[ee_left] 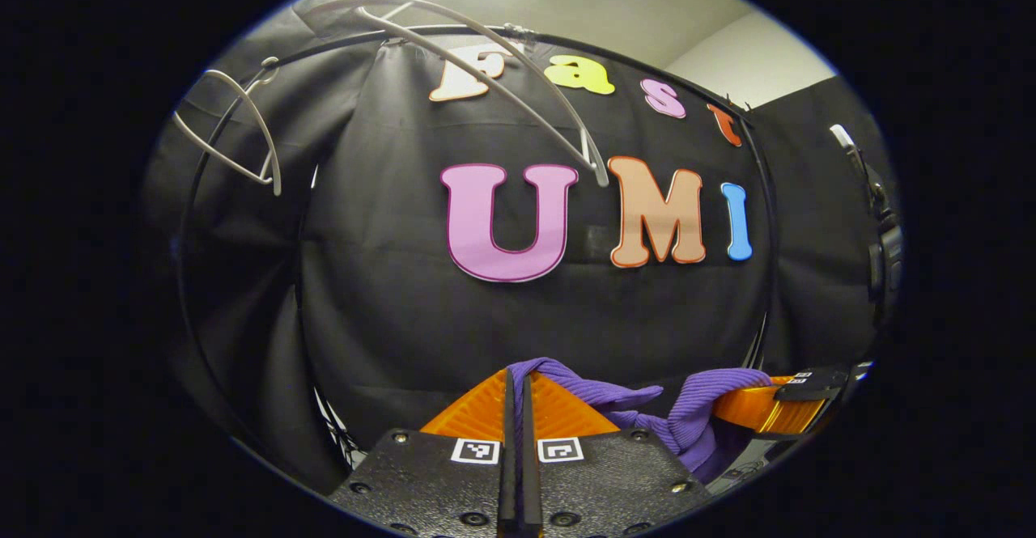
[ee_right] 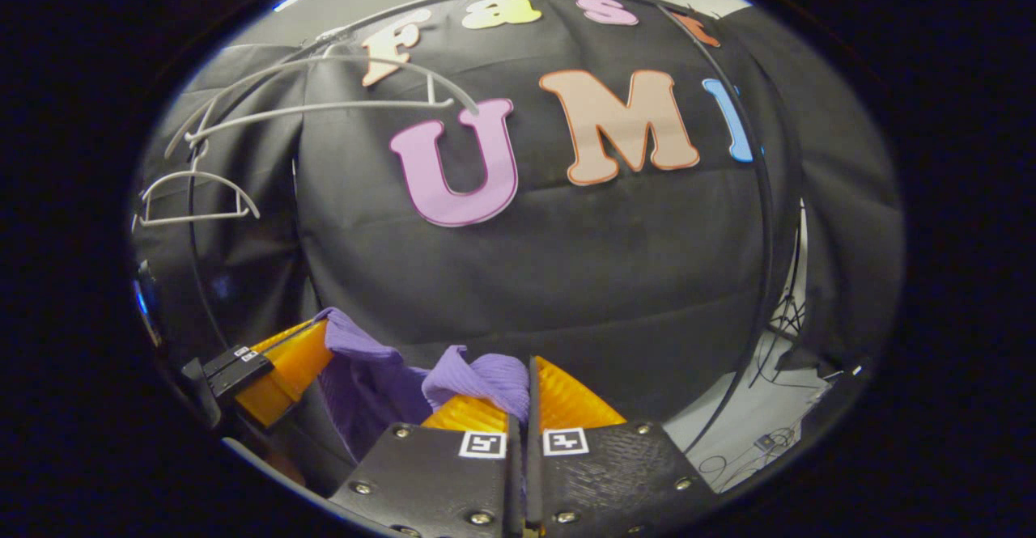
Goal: Grasp the clothes on the hanger with both hands and then place them into the laundry hamper below.
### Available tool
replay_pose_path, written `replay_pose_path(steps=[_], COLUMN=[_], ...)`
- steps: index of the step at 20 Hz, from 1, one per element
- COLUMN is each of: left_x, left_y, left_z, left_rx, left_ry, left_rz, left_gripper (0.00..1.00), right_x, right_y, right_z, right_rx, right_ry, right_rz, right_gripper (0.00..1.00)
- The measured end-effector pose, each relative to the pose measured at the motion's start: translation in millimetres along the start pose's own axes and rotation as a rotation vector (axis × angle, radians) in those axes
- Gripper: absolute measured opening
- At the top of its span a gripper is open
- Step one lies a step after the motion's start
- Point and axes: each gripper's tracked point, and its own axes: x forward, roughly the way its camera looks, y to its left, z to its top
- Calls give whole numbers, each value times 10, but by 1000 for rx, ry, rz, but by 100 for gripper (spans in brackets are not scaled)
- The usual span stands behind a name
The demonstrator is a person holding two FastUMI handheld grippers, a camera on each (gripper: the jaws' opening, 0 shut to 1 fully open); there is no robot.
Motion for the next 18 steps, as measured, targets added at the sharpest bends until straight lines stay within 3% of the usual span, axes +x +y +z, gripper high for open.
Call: replay_pose_path(steps=[6, 12, 13, 14, 16, 18], left_x=[44, 85, 80, 76, 46, 69], left_y=[-80, -103, -68, -36, 27, 77], left_z=[-727, -1557, -1681, -1813, -2063, -2071], left_rx=[9, -52, -59, -61, -39, 3], left_ry=[53, 234, 264, 297, 368, 347], left_rz=[-3, -20, -13, -8, 9, 12], left_gripper=[4, 4, 5, 5, 5, 5], right_x=[180, 315, 289, 288, 283, 294], right_y=[-251, -557, -586, -639, -707, -742], right_z=[-735, -1457, -1571, -1666, -1879, -2079], right_rx=[29, 27, 23, 12, 4, -1], right_ry=[100, 204, 220, 238, 281, 327], right_rz=[-50, -100, -107, -120, -138, -139], right_gripper=[2, 2, 8, 2, 3, 5])
